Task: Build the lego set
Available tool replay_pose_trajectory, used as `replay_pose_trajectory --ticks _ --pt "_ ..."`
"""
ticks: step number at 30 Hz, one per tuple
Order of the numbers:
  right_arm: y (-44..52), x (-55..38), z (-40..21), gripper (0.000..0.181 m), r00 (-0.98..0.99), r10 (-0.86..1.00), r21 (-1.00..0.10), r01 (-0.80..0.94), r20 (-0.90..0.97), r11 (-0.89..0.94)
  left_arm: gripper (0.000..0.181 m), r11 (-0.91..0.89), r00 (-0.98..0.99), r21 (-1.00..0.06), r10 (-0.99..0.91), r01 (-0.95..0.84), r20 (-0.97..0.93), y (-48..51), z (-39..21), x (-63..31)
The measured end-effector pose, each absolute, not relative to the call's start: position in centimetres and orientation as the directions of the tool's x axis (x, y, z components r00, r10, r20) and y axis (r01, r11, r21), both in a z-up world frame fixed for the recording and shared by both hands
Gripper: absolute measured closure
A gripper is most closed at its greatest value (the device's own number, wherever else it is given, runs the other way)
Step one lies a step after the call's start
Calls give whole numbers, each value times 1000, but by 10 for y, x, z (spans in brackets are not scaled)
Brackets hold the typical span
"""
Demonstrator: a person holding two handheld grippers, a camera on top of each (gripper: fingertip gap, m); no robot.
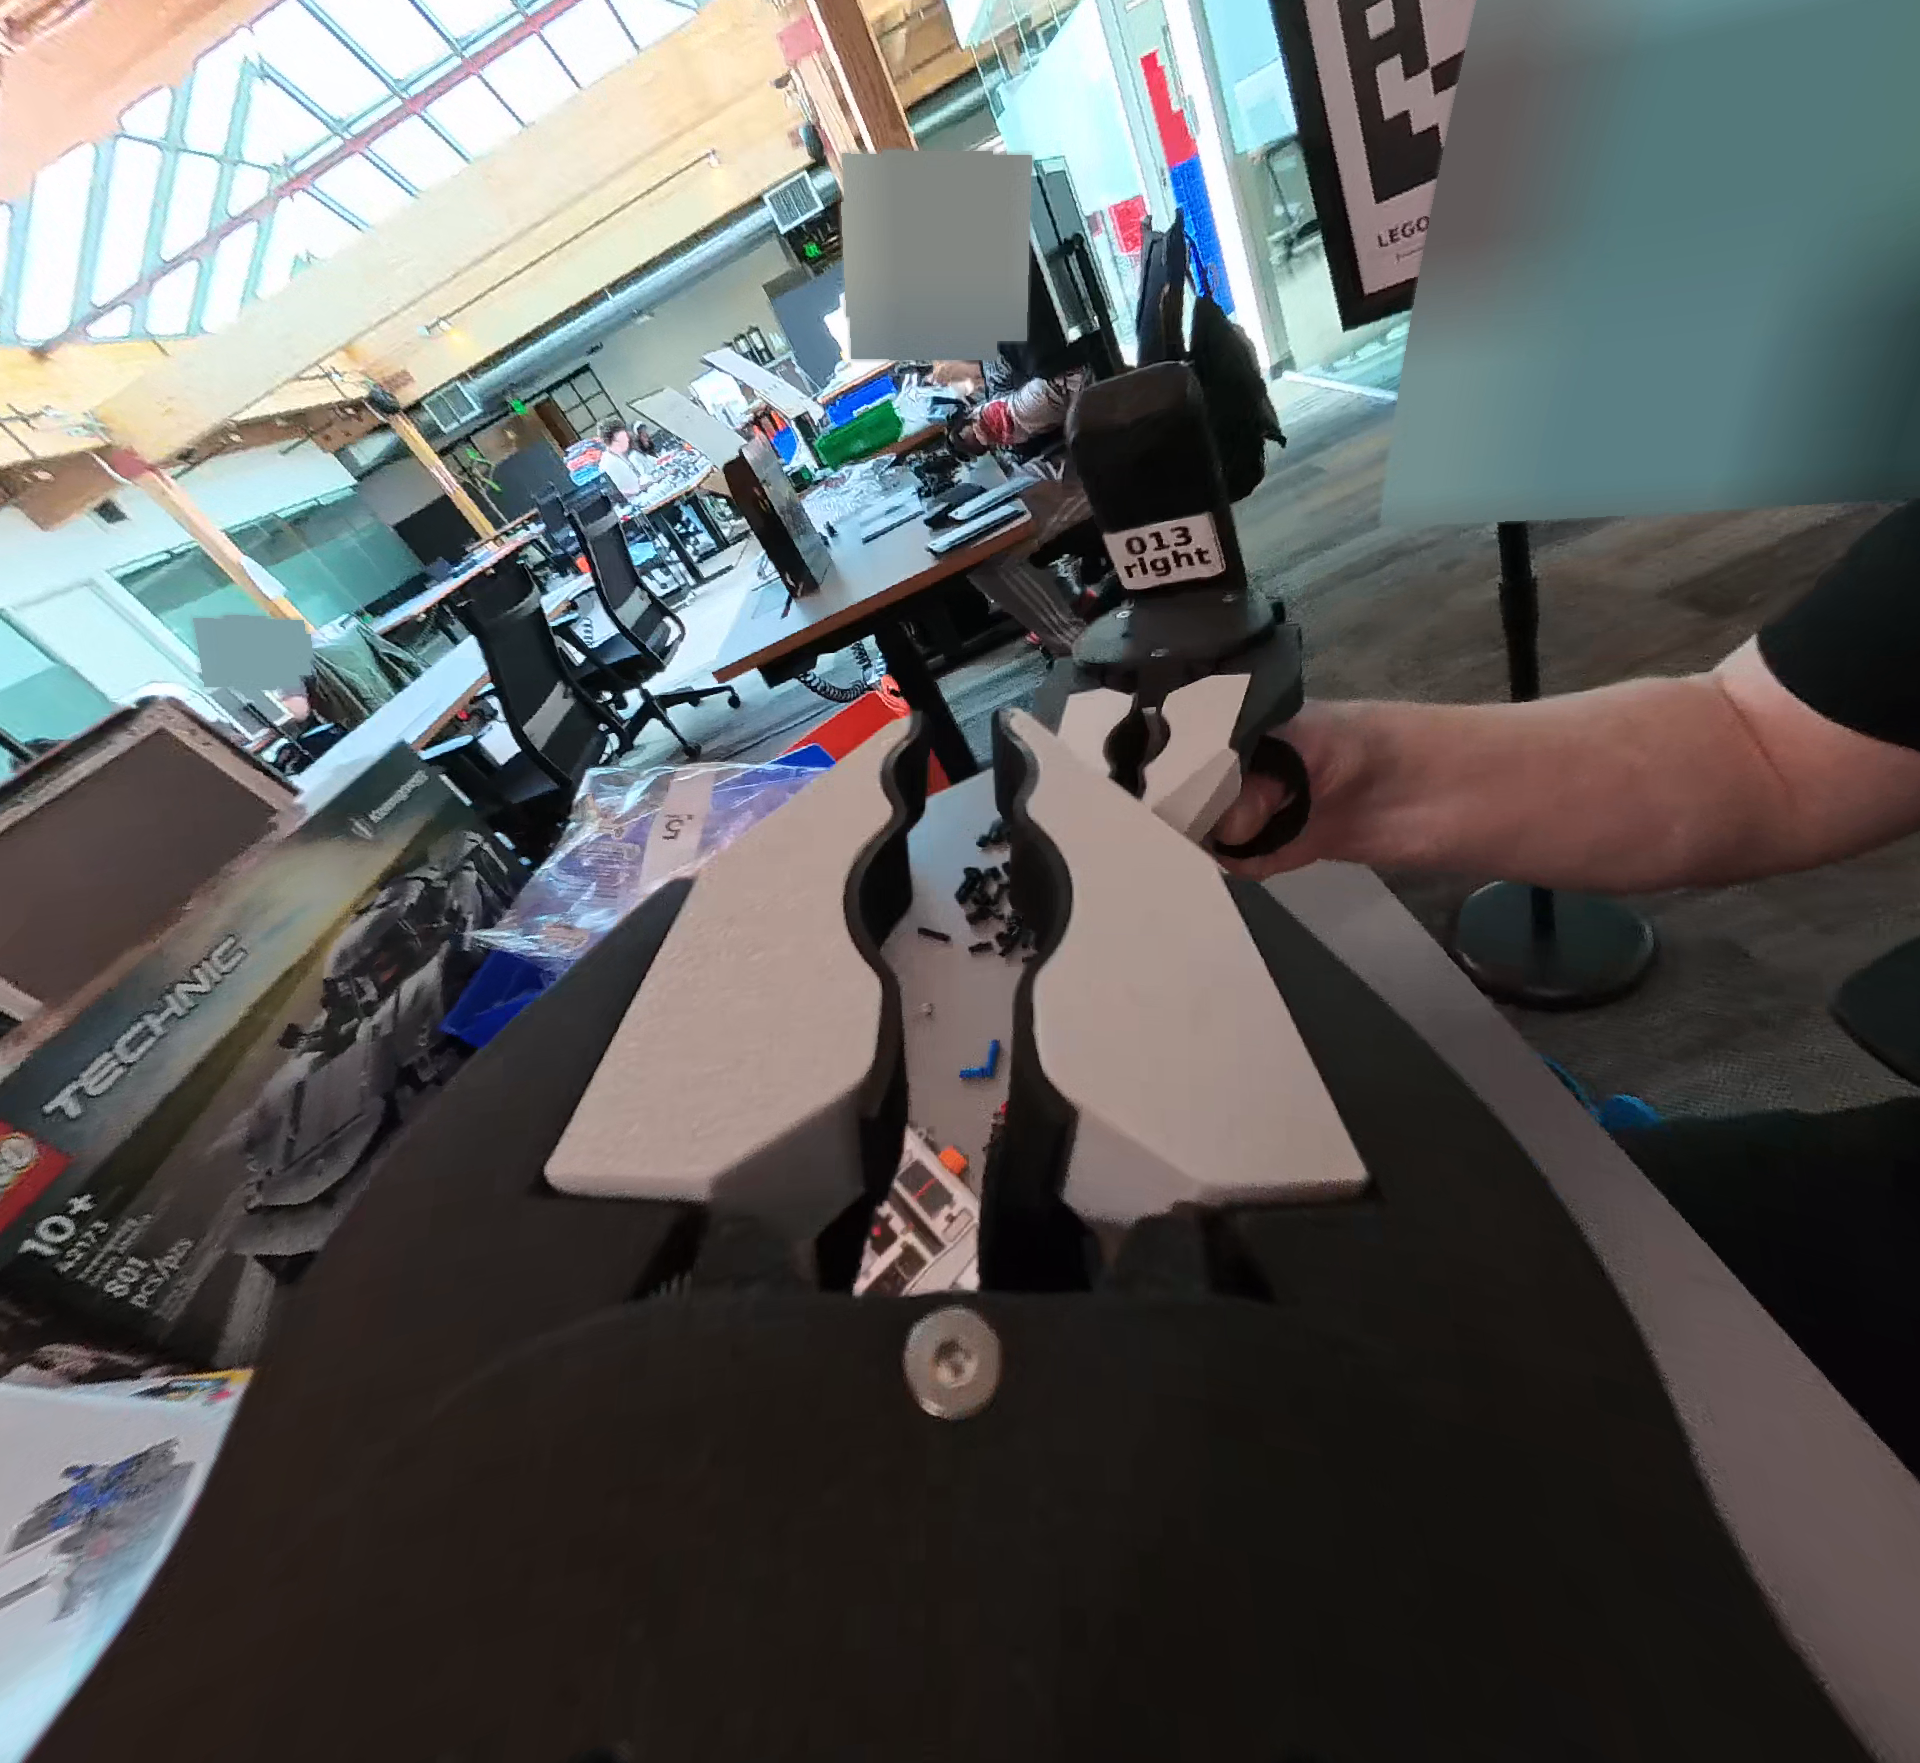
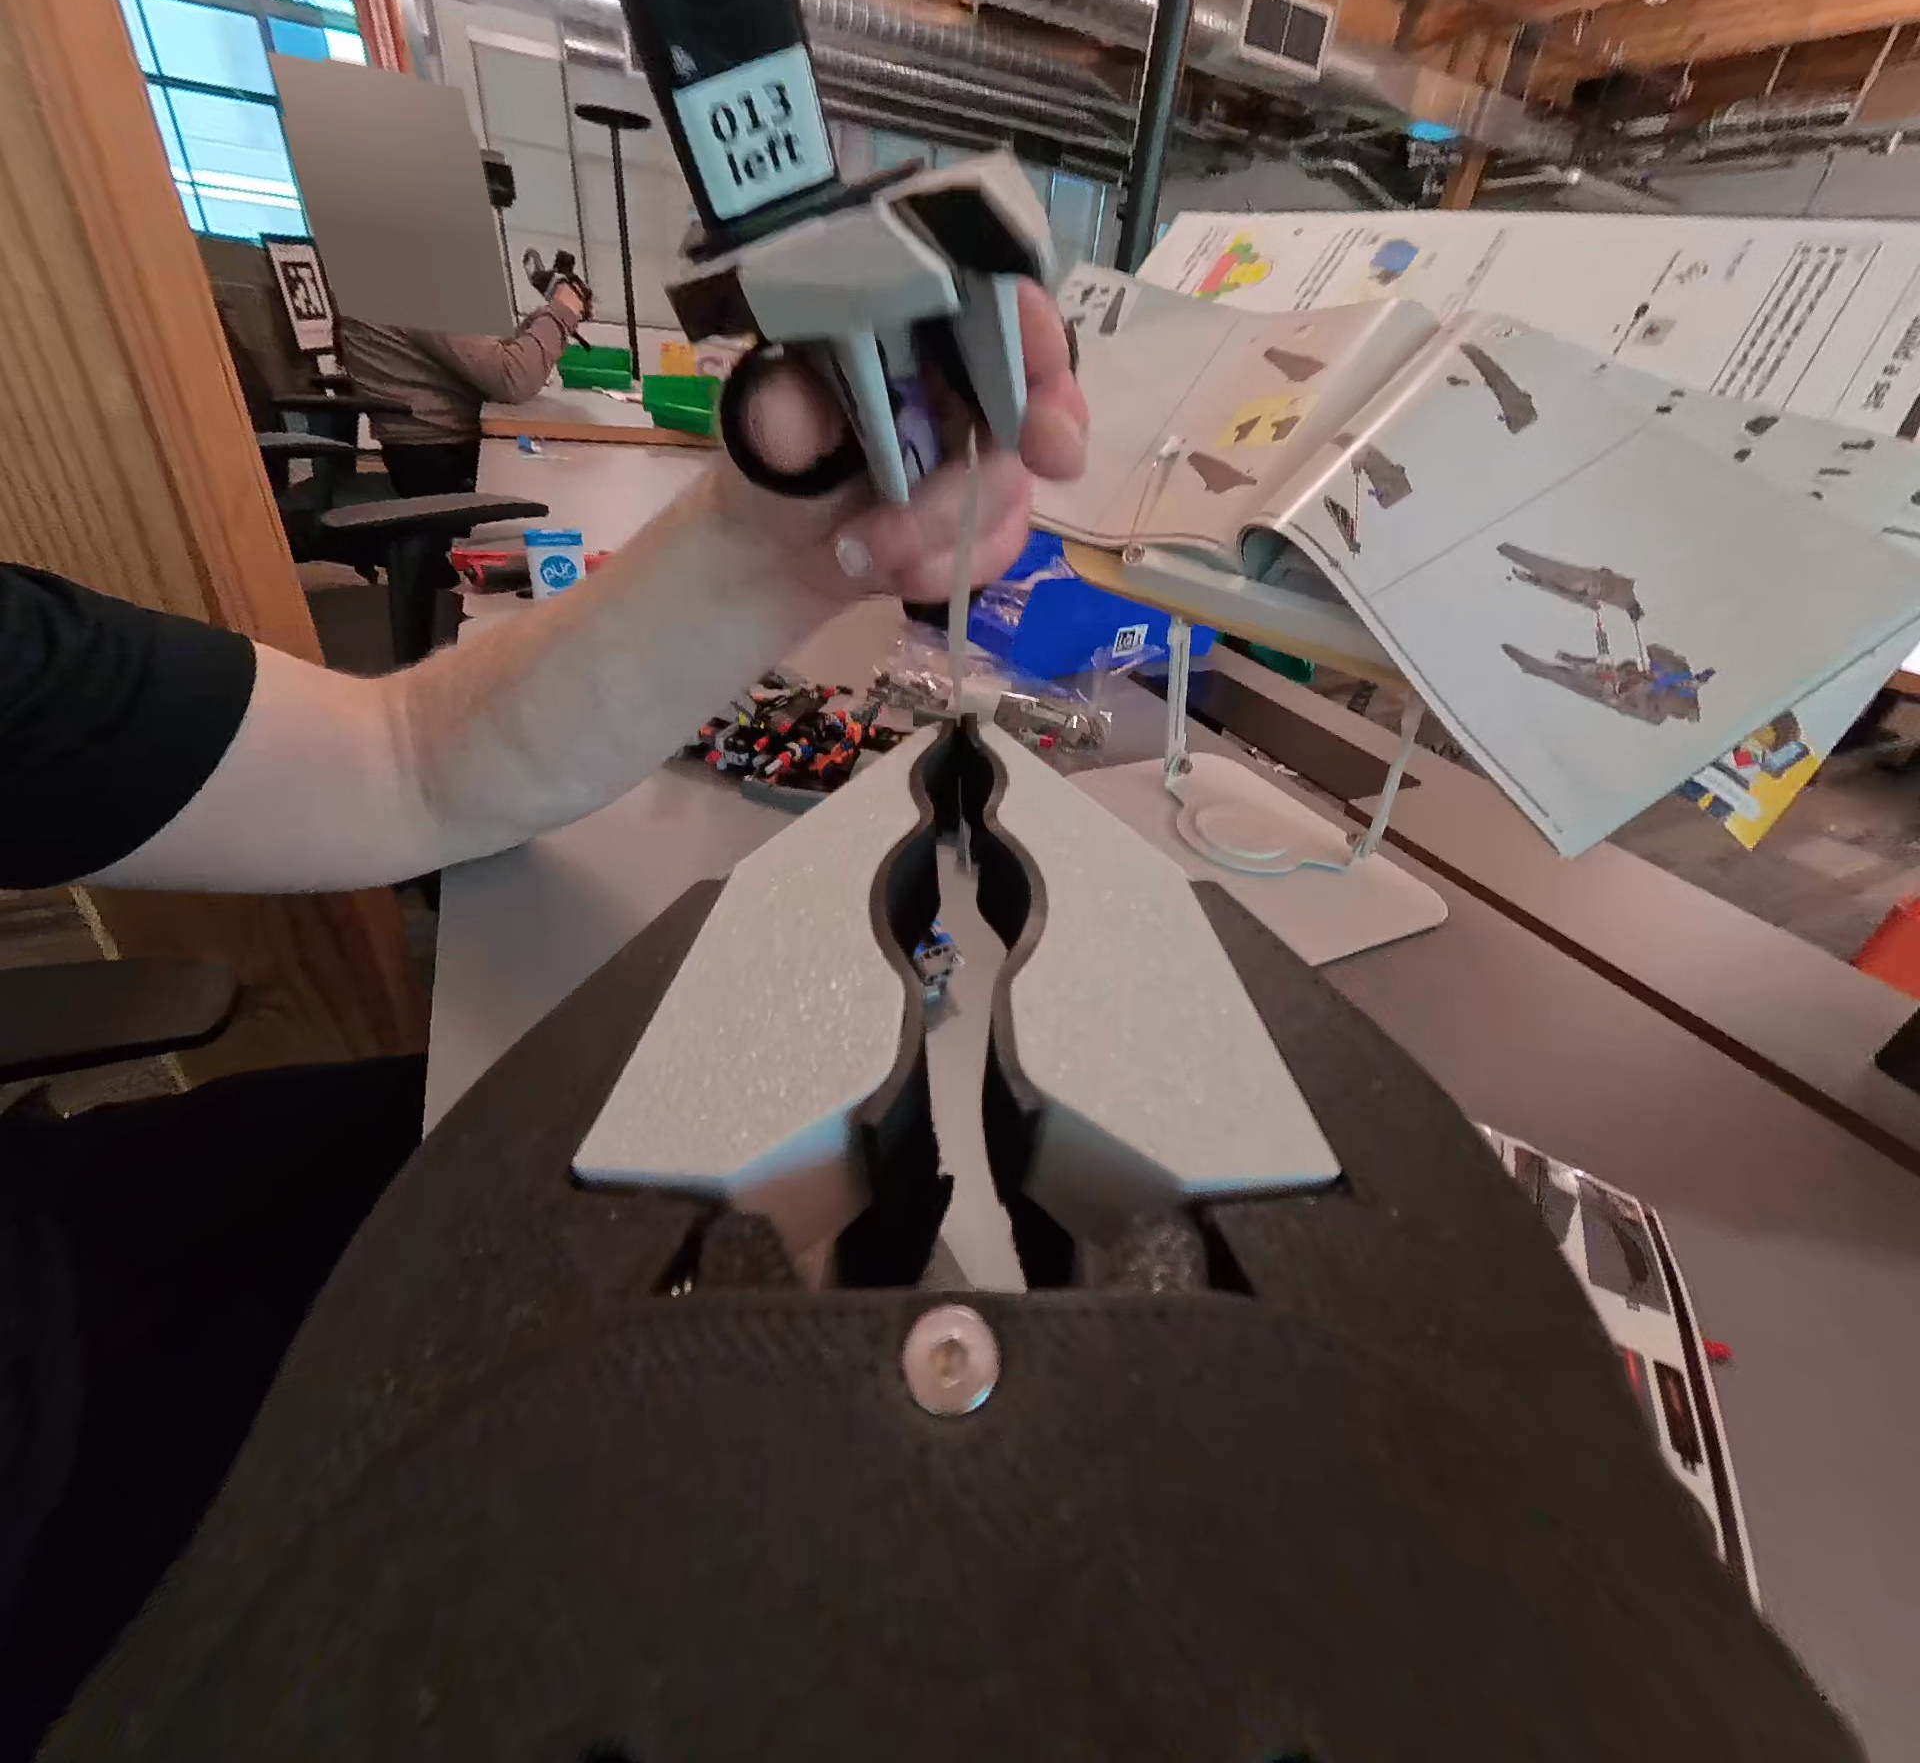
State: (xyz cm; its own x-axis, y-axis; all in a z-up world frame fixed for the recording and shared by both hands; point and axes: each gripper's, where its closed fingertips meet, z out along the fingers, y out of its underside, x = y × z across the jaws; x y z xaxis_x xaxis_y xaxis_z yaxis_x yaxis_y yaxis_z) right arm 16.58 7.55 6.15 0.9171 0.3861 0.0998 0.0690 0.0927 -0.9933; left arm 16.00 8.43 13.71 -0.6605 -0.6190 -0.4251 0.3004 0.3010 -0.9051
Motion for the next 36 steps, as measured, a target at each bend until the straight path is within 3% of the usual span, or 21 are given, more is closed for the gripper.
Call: replay_pose_trajectory --ticks 3,6,8,11,13,16,24,36 --pt "72 175 61 181 940 308 -987 122 148 104 172 346 -621 -894 -644 285 -448 94 139 156" --pt "67 194 61 181 903 33 -902 427 429 54 169 336 -622 -924 -689 183 -373 101 127 158" --pt "61 198 64 181 757 -120 -763 646 643 -19 166 318 -632 -941 -709 112 -315 106 112 157" --pt "56 197 65 181 392 -268 -449 871 880 -200 167 232 -657 -973 -731 14 -184 109 88 151" --pt "57 190 60 181 228 -276 -301 918 934 -258 165 136 -671 -989 -739 -60 -61 106 76 148" --pt "59 186 54 181 94 -275 -177 940 957 -292 163 -50 -686 -991 -717 -127 124 99 71 141" --pt "55 175 53 181 -74 -251 -4 955 965 -298 156 -253 -715 -930 -594 -268 368 76 52 136" --pt "56 176 45 181 -104 -241 28 954 965 -299 168 -244 -708 -913 -577 -326 407 60 40 143"
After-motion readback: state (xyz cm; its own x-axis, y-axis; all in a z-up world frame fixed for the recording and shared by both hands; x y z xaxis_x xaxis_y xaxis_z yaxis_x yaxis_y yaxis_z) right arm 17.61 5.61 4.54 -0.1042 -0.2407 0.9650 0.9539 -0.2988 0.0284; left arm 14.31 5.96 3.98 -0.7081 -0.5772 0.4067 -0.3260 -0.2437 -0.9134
